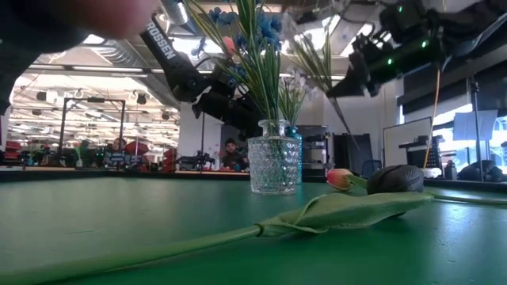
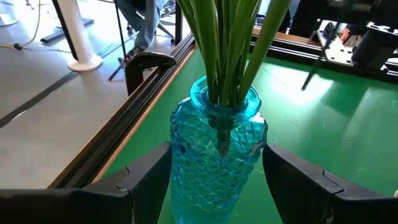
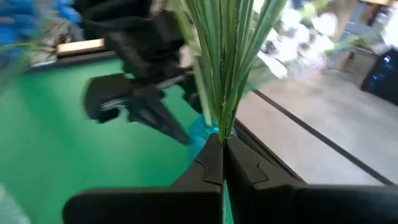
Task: Sort flowers into vase by color
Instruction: Put the white flowers into the blue transparent vase
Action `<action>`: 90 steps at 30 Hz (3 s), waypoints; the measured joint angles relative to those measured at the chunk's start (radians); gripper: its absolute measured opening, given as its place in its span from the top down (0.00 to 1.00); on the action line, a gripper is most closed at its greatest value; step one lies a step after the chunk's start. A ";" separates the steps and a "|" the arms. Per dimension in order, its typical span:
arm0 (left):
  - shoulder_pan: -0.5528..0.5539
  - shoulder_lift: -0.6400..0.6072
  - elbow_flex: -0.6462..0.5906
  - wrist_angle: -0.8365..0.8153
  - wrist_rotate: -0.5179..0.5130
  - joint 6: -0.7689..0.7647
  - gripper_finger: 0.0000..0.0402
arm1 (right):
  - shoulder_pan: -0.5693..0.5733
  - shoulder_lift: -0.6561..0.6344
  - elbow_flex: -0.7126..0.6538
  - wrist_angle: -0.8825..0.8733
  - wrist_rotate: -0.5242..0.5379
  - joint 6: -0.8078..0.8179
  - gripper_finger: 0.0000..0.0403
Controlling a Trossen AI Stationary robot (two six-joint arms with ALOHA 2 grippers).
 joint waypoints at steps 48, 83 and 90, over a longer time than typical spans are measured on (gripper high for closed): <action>-0.023 -0.002 0.002 -0.031 0.015 0.027 0.39 | -0.125 0.511 0.090 0.485 -0.378 0.161 1.00; -0.058 -0.010 0.001 0.010 -0.078 0.016 0.39 | -0.125 0.240 0.090 0.280 -0.440 0.139 1.00; -0.078 -0.010 0.000 0.039 -0.112 -0.010 0.39 | -0.118 0.239 0.090 0.270 -0.442 0.139 1.00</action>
